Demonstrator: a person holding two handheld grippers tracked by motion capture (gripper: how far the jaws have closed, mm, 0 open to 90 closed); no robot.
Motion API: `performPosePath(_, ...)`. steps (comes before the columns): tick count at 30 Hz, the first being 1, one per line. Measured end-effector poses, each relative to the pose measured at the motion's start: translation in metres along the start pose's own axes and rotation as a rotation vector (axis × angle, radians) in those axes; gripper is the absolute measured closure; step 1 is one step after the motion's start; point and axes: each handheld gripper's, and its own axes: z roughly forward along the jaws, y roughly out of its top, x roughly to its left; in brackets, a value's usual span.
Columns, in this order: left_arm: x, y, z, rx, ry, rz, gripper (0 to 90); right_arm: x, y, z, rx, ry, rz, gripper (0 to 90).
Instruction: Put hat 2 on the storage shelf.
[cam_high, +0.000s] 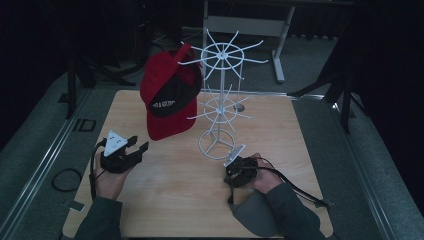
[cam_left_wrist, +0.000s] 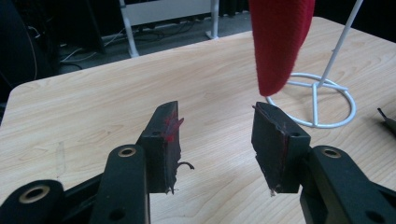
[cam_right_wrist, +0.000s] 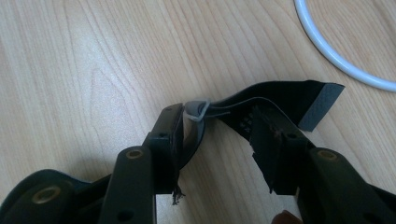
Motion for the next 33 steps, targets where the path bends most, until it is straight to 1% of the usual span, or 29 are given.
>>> performPosePath(2, 0.0, 0.0, 0.001, 0.002, 0.0, 0.001, 52.3, 0.001, 0.001, -0.002, -0.013, 0.008, 0.003, 53.2)
performPosePath(3, 0.0, 0.0, 0.001, 0.003, 0.0, 0.001, 52.3, 0.001, 0.002, -0.002, -0.01, 0.008, 0.0, 53.5)
performPosePath(5, -0.001, 0.0, 0.001, -0.001, -0.001, 0.002, 52.3, 0.003, 0.004, 0.001, 0.016, 0.008, -0.006, 56.2)
performPosePath(8, -0.001, 0.0, 0.0, -0.002, 0.001, 0.002, 51.8, 0.003, 0.006, 0.006, 0.049, 0.019, -0.024, 66.1)
performPosePath(10, 0.0, 0.0, 0.0, -0.003, 0.002, -0.002, 51.9, 0.003, 0.007, 0.007, 0.051, 0.038, -0.027, 74.0)
performPosePath(13, 0.001, -0.001, -0.001, -0.003, 0.003, -0.003, 51.9, 0.003, 0.006, 0.006, 0.044, 0.04, -0.021, 79.3)
performPosePath(21, 0.002, 0.0, -0.002, -0.005, 0.006, -0.004, 51.9, 0.001, 0.007, -0.004, -0.028, 0.026, 0.002, 80.4)
performPosePath(25, 0.003, 0.0, -0.002, -0.004, 0.008, -0.005, 51.9, -0.001, 0.006, -0.013, -0.065, 0.01, 0.01, 80.4)
performPosePath(26, 0.003, -0.001, -0.002, -0.004, 0.007, -0.006, 51.9, -0.002, 0.006, -0.016, -0.072, 0.004, 0.018, 80.4)
performPosePath(28, 0.002, -0.001, -0.001, -0.004, 0.007, -0.006, 51.9, -0.004, 0.005, -0.021, -0.091, -0.011, 0.023, 80.5)
performPosePath(31, 0.003, -0.001, -0.001, -0.004, 0.006, -0.007, 51.9, -0.009, 0.002, -0.029, -0.131, -0.015, 0.041, 80.8)
performPosePath(33, 0.003, -0.001, -0.001, -0.002, 0.007, -0.007, 51.9, -0.012, -0.001, -0.034, -0.148, -0.024, 0.058, 81.0)
